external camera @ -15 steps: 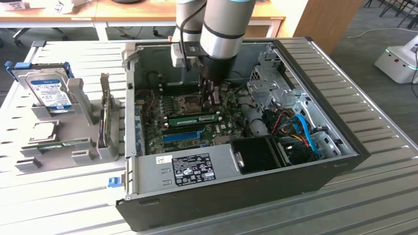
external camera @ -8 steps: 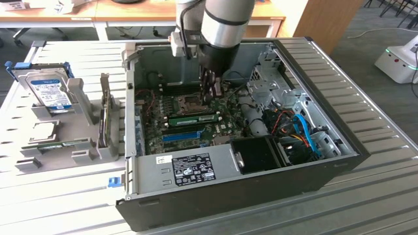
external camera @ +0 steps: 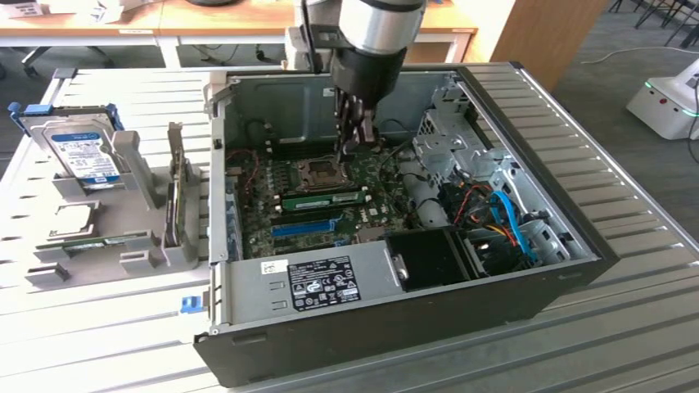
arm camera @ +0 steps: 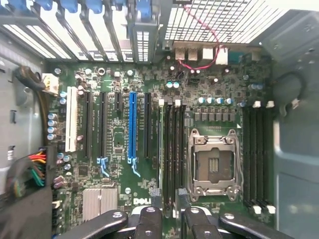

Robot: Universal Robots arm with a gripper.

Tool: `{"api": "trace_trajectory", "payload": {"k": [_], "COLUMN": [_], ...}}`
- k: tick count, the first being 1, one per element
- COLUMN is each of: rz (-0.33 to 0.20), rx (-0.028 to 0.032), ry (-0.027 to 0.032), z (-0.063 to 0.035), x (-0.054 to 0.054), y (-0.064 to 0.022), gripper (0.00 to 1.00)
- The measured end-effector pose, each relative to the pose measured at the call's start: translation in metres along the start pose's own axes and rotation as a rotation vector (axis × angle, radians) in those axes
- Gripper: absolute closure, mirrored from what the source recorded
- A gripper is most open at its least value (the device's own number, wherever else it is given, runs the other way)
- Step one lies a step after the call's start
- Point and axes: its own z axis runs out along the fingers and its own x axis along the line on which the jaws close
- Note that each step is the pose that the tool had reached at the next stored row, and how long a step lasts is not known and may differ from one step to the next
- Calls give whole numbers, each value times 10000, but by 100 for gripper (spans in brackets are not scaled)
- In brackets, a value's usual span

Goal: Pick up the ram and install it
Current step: 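Insert the ram into the slot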

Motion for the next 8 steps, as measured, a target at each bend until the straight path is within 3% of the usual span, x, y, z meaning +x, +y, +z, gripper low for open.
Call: {"api": "trace_trajectory", "payload": {"k": [8], "rz": [-1], "rx": [0], "ry": [1], "z": [-209], "x": [-15], "y": [12], "gripper": [75]}}
